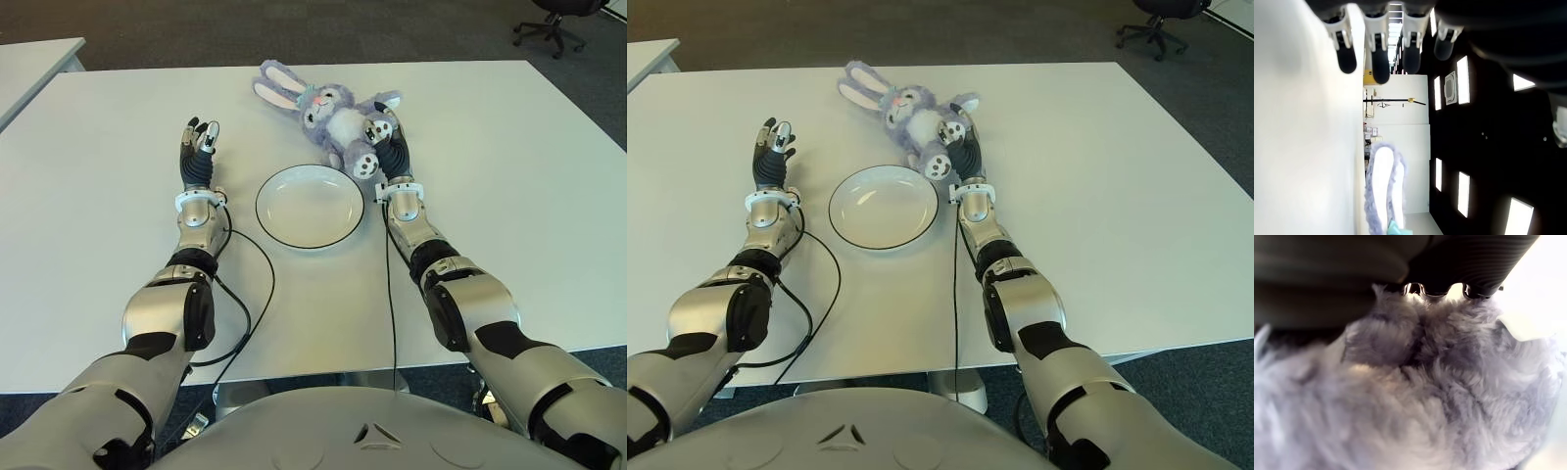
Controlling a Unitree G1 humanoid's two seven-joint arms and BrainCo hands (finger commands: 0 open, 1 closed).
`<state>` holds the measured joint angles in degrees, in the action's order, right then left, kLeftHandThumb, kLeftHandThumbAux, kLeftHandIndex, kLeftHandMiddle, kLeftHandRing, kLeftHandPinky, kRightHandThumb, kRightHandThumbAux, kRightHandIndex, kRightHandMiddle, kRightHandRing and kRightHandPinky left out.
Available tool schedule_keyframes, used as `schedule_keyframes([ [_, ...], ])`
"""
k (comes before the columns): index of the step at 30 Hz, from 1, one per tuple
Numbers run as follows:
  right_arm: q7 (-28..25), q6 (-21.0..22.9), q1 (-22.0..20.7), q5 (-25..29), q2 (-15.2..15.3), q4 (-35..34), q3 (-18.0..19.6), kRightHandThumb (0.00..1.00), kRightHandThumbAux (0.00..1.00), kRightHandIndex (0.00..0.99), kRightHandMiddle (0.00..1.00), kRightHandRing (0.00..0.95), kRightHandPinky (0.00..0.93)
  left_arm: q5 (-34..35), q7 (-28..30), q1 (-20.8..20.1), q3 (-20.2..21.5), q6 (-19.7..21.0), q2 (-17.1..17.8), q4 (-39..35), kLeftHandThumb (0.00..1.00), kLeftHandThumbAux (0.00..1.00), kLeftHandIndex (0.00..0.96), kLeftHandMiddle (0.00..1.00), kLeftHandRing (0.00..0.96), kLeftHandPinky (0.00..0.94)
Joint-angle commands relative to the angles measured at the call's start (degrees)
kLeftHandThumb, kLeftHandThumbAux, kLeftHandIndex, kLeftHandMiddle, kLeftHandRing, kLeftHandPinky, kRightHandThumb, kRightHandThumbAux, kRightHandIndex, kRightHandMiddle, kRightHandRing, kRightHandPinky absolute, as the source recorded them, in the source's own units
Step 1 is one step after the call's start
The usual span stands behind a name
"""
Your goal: Put the doll into the plate.
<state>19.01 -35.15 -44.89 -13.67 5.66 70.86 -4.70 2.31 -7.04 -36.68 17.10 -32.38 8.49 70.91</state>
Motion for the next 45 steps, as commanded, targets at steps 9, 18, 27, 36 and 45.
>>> schedule_keyframes([
  [9,-0.66,5.95,3.08,-1.84,0.10,3.39,-1.46,0.663,0.488,0.606,0.670,0.698,0.738,0.41,0.28,5.93,0.07,3.01,-2.13,3.88,0.000,0.376,0.000,0.115,0.142,0.126],
  [18,-1.87,5.54,3.05,-0.48,-0.09,3.49,0.12,0.638,0.561,0.698,0.770,0.777,0.792,0.48,0.15,5.83,0.13,3.25,-2.21,3.93,0.000,0.374,0.000,0.124,0.159,0.150],
  [27,-0.76,5.26,3.02,-1.45,0.17,3.35,-0.40,0.582,0.632,0.723,0.826,0.831,0.844,0.44,0.03,5.84,0.10,3.29,-2.23,3.92,0.000,0.378,0.000,0.121,0.143,0.126],
  [36,-1.94,5.38,2.95,-0.82,0.42,3.52,-0.02,0.583,0.683,0.707,0.836,0.849,0.830,0.18,0.22,5.83,-0.19,3.33,-2.05,3.95,0.000,0.387,0.000,0.112,0.126,0.131],
  [45,-3.98,5.14,2.87,1.41,-0.13,3.57,2.13,0.625,0.694,0.692,0.836,0.850,0.837,-0.09,0.25,5.80,-0.46,3.27,-1.87,4.01,0.000,0.395,0.000,0.112,0.128,0.148],
])
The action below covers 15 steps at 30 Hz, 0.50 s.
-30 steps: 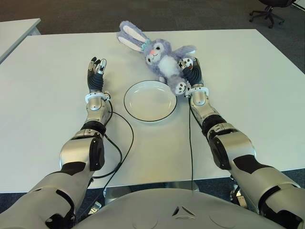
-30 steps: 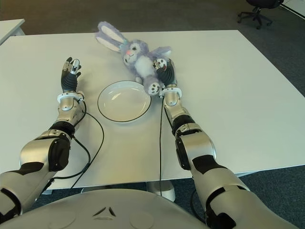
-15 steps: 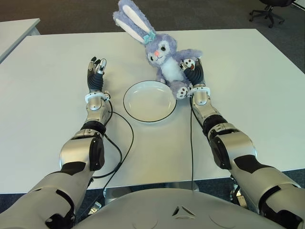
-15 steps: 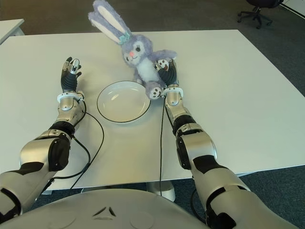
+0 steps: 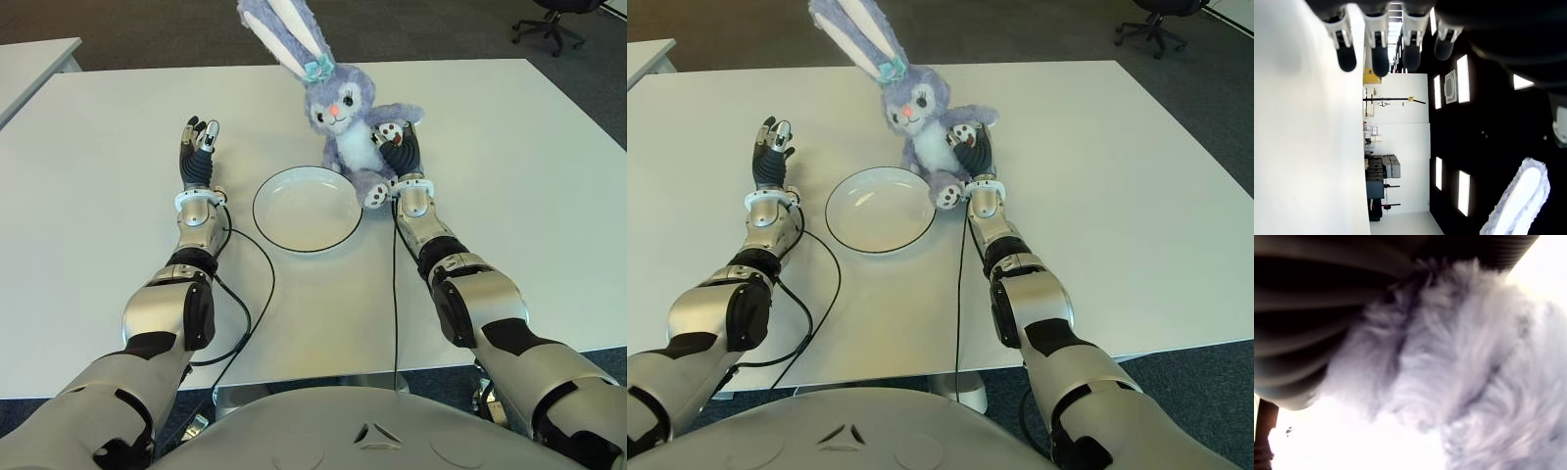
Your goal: Put the doll into the plate.
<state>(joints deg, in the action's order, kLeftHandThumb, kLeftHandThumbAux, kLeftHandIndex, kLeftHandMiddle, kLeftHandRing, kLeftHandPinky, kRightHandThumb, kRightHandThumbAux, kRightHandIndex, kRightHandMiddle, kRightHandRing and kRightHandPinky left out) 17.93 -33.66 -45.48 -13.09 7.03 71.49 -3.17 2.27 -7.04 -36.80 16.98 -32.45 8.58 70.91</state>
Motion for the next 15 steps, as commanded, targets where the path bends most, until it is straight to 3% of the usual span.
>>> schedule_keyframes([
  [1,-3.03,3.63,3.45,0.98,-1.53,2.94,0.76,0.629,0.696,0.700,0.837,0.851,0.838,-0.02,0.27,5.91,-0.32,3.37,-1.96,4.01,0.000,0.396,0.000,0.112,0.128,0.143],
  [15,-4.66,2.86,3.42,3.11,-2.13,2.77,3.22,0.648,0.705,0.676,0.836,0.851,0.837,0.07,0.04,5.65,-0.22,3.89,-1.92,4.13,0.000,0.386,0.000,0.112,0.129,0.131],
])
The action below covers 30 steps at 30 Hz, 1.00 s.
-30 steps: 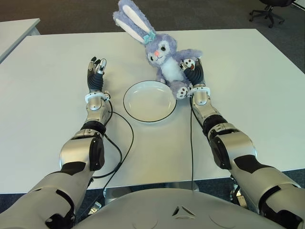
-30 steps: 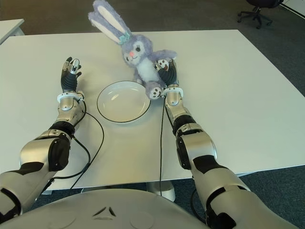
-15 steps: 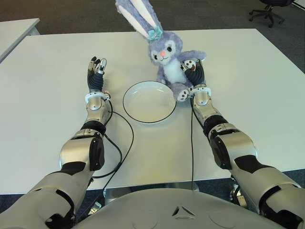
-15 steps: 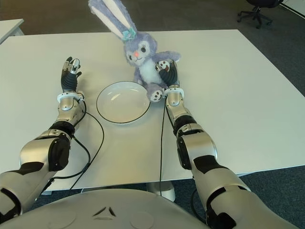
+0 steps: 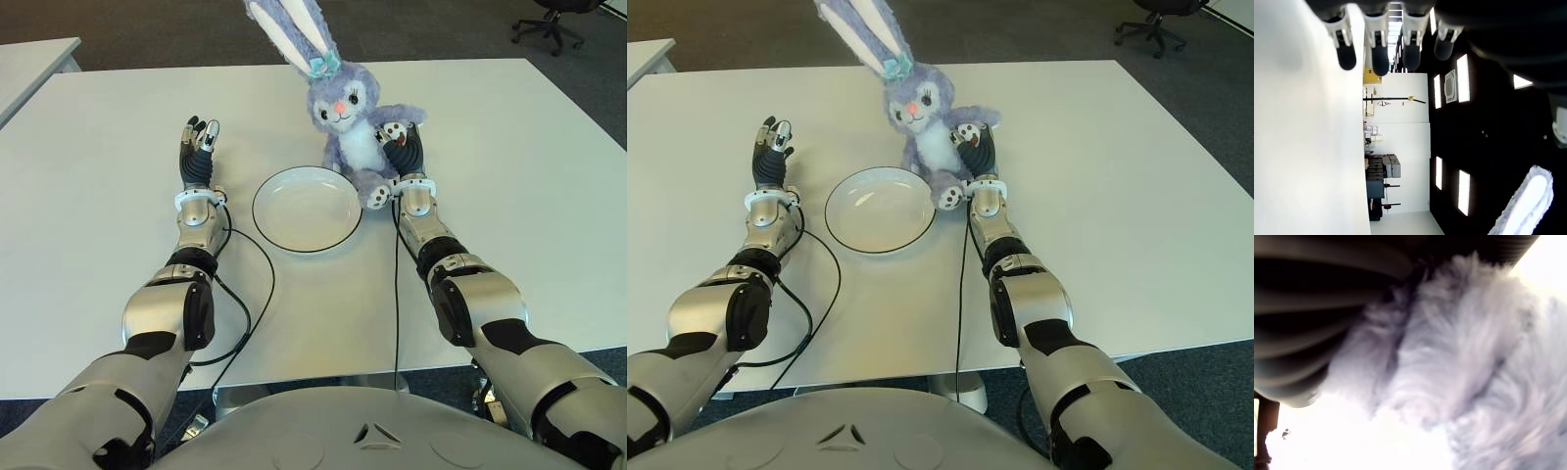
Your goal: Put the doll into the plate.
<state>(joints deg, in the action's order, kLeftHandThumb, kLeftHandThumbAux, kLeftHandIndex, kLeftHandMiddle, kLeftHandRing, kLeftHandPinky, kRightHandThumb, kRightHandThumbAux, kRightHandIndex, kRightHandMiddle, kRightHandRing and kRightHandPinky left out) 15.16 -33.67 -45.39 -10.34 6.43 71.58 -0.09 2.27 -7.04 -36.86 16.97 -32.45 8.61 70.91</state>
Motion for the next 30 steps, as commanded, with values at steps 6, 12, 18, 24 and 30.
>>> schedule_keyframes([
  [6,-1.23,1.81,3.40,0.45,-1.71,2.53,0.61,0.639,0.719,0.703,0.844,0.857,0.841,0.00,-0.04,5.71,-0.23,3.84,-1.93,4.16,0.000,0.385,0.000,0.114,0.132,0.138],
  [12,-0.77,1.56,3.38,0.17,-1.73,2.53,0.60,0.625,0.728,0.710,0.846,0.859,0.837,0.01,0.13,5.68,-0.25,3.88,-1.91,4.17,0.000,0.396,0.000,0.113,0.125,0.120],
  [18,0.41,0.47,3.56,-0.41,-1.65,2.29,0.27,0.613,0.730,0.717,0.846,0.857,0.836,0.24,0.36,5.71,-0.09,3.99,-1.98,4.15,0.000,0.399,0.000,0.114,0.135,0.164],
  [24,1.70,-0.42,3.65,-1.16,-1.49,2.21,-0.25,0.602,0.732,0.706,0.844,0.857,0.833,0.27,0.33,5.79,-0.07,3.87,-2.08,4.12,0.000,0.398,0.000,0.116,0.139,0.156],
  [30,3.55,-1.83,3.65,-2.41,-1.23,1.69,-1.30,0.586,0.733,0.707,0.842,0.855,0.832,0.44,0.43,5.70,0.07,4.04,-2.12,4.15,0.000,0.389,0.000,0.113,0.137,0.136],
])
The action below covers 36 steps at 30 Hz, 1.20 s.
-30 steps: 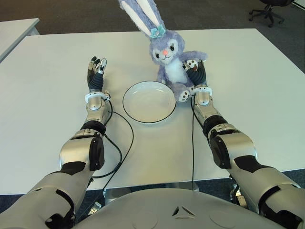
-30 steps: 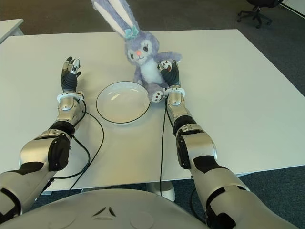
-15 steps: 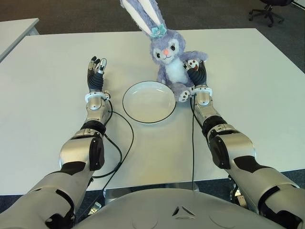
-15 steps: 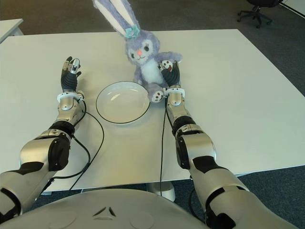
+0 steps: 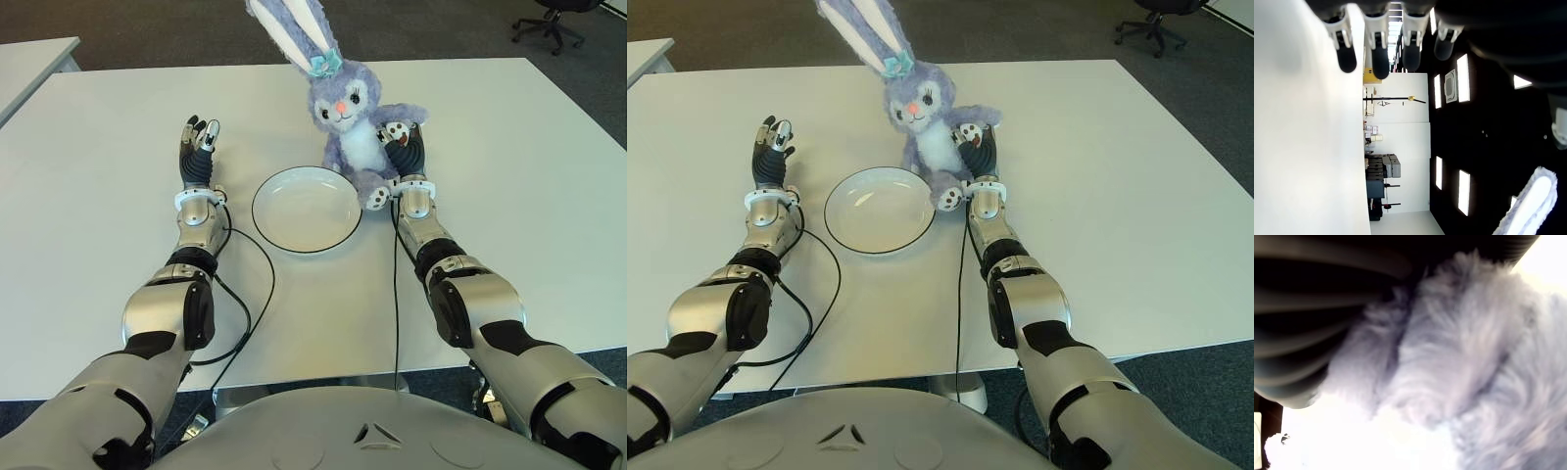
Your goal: Put the doll into the plate.
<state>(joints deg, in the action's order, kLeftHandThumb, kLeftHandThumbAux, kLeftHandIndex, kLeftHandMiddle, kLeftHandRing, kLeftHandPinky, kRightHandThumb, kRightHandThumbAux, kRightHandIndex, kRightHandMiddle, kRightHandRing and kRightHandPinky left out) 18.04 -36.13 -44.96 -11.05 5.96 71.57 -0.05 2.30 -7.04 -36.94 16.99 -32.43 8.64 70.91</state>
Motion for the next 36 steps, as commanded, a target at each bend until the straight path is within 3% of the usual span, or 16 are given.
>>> schedule_keyframes([
  [1,0.94,0.33,3.24,-1.88,-0.72,1.60,-1.52,0.579,0.732,0.713,0.843,0.856,0.833,0.47,0.45,5.77,0.09,4.11,-2.17,4.15,0.000,0.387,0.000,0.112,0.128,0.125],
  [6,1.34,-0.84,3.30,-2.03,-0.55,1.18,-2.15,0.567,0.735,0.717,0.843,0.856,0.832,0.38,0.19,5.74,0.04,4.36,-2.24,4.15,0.000,0.386,0.000,0.109,0.139,0.187],
  [15,1.56,-3.17,3.36,-1.98,-0.44,0.06,-2.62,0.544,0.732,0.734,0.851,0.863,0.840,0.16,0.21,6.02,-0.20,3.84,-2.23,4.07,0.000,0.397,0.000,0.107,0.133,0.145],
  [22,1.77,-4.71,3.32,-1.96,-0.30,-0.75,-2.95,0.528,0.730,0.747,0.862,0.873,0.845,0.04,0.03,6.05,-0.27,3.94,-2.17,4.15,0.000,0.400,0.000,0.110,0.141,0.178],
  [36,2.00,-9.24,3.41,-1.85,0.00,-2.42,-3.21,0.535,0.723,0.752,0.867,0.879,0.844,-0.33,-0.32,5.98,-0.59,4.19,-2.21,4.17,0.000,0.395,0.000,0.110,0.136,0.157],
])
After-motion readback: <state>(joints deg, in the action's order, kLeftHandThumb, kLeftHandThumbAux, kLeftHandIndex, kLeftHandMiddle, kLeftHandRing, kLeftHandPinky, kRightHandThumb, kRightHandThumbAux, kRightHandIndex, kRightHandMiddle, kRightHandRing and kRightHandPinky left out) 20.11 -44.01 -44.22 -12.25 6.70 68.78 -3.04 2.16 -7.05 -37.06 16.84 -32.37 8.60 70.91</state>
